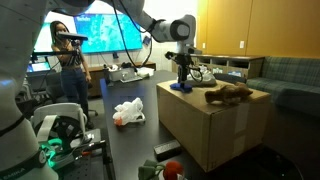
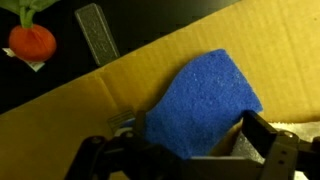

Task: Pick up all the objects from the table and put them on the box, then pick up all the objects from the box and put them on the table

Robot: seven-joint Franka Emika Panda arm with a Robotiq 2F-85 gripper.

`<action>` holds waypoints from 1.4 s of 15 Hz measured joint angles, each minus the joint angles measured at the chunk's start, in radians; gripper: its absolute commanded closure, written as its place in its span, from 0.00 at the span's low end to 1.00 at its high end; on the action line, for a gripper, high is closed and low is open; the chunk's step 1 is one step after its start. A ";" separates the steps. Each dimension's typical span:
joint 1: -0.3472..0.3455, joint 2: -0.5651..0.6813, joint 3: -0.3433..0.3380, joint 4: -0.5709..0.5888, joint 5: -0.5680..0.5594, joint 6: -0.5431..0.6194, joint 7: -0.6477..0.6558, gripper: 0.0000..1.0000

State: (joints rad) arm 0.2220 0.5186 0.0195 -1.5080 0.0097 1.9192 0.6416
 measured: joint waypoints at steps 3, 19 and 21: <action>0.014 0.010 0.001 0.025 0.000 -0.019 0.033 0.51; 0.044 0.011 0.020 0.054 0.000 -0.082 0.123 0.88; 0.044 0.011 0.022 0.053 0.000 -0.091 0.136 0.89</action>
State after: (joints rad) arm 0.2660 0.5294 0.0415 -1.4550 0.0097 1.8283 0.7777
